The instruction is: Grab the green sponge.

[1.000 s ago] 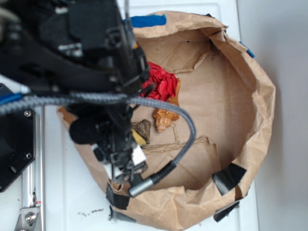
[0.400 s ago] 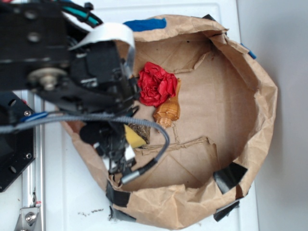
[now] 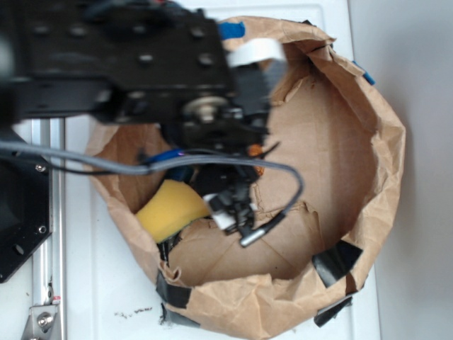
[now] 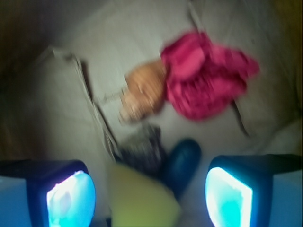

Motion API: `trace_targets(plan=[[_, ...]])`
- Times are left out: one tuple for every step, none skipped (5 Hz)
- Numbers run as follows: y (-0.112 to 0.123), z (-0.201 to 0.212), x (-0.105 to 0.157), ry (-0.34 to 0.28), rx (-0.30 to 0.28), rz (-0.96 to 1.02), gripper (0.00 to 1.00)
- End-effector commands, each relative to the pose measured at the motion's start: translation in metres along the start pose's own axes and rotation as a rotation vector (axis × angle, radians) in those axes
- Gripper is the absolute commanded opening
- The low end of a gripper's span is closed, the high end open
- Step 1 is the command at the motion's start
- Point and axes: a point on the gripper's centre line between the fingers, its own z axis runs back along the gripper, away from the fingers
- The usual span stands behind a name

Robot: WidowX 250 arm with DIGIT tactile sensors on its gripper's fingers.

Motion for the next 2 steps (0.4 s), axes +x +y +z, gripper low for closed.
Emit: trace_targets(plan=[[-0.0111,0.0039,0.0224,-0.063,-0.019,0.059,1.00],[-0.0120,-0.0002,0.0179,-0.070,-0.018,0.013,1.00]])
